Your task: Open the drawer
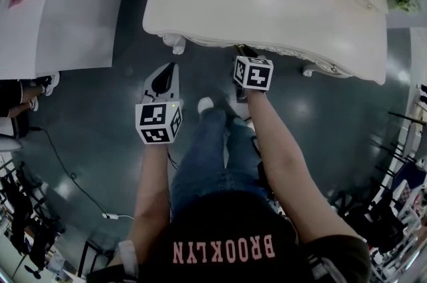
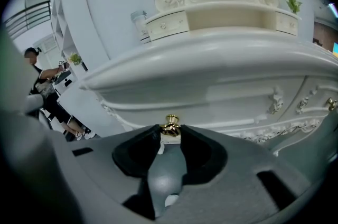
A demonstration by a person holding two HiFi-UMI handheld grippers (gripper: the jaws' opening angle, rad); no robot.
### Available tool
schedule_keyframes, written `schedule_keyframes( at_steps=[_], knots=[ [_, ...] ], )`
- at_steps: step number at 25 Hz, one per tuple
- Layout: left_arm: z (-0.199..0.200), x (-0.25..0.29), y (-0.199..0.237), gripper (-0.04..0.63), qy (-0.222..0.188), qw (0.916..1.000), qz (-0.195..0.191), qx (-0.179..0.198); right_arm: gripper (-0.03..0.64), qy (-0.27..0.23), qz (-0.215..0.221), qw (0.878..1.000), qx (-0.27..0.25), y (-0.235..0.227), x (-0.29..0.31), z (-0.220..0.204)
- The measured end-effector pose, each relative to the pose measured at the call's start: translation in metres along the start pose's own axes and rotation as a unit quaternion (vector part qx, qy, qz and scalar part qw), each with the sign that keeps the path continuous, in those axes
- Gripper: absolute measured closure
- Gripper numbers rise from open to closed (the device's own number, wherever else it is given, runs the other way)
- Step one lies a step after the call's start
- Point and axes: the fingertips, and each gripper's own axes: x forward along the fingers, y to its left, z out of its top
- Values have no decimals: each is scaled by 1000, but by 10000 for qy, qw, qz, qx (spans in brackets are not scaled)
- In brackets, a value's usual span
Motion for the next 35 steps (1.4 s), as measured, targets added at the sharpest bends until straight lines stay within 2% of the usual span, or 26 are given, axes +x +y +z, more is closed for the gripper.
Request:
schedule_keyframes(
  at_steps=[6,19,35],
  knots=[
    [-6,-7,-6,589,24,10000,28,-45,512,82,-15,10000,-20,-1,-3,-3],
    [-23,-26,-38,589,37,9999,80,-100,512,251,319,9990,-159,10,-23,-33],
    [-57,-72,-64,589,33,9995,216,-207,512,482,525,9970,-317,29,-59,-86]
  ],
)
